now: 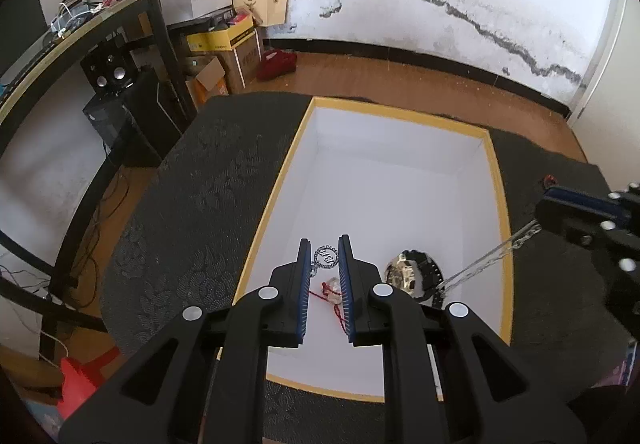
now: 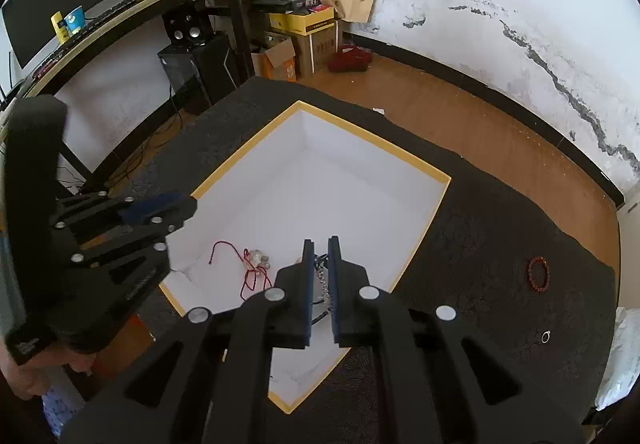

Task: Organize jewelry
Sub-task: 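Carry the charm into the white box and open the left tool while the right tool carries the chain, then lower the silver chain into the white box and open the right tool, then move both tools back over the rug toward the bracelet and ring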

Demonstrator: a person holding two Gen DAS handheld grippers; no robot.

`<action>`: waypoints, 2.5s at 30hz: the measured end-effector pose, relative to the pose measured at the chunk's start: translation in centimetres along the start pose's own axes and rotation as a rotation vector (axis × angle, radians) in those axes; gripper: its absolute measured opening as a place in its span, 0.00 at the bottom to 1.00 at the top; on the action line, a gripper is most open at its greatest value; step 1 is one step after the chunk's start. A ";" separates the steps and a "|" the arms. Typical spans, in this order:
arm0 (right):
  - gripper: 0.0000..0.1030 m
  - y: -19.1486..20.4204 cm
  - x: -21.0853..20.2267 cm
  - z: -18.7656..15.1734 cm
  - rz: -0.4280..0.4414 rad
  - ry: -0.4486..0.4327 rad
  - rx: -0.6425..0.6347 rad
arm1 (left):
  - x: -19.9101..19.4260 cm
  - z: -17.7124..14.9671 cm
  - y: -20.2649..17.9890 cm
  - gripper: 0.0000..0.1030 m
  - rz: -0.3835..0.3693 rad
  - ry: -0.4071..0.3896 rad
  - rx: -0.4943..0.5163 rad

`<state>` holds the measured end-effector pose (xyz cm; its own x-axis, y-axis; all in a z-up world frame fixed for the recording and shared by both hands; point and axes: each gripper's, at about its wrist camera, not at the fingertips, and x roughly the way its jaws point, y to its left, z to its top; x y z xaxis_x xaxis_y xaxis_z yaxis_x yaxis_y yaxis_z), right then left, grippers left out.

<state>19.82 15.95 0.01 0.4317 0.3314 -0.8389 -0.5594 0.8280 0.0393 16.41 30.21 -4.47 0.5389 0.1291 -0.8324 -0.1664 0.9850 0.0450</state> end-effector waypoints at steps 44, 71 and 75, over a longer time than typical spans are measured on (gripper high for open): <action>0.07 -1.0 3.6 -0.4 -0.095 0.051 0.036 | -2.1 -2.9 4.0 0.80 -0.008 0.009 -0.082; 0.94 -15.4 -7.8 -16.2 -0.218 -0.175 0.327 | -5.1 -2.8 -8.6 0.94 -0.156 -0.068 -0.006; 0.94 -20.1 -9.6 -20.8 -0.342 -0.240 0.377 | -3.8 -3.3 -16.2 0.94 -0.236 -0.073 0.067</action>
<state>12.21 -13.23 -3.99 0.7178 0.0731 -0.6924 -0.0868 0.9961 0.0152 14.29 13.43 -3.87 0.6152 -0.0999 -0.7820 0.0250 0.9939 -0.1073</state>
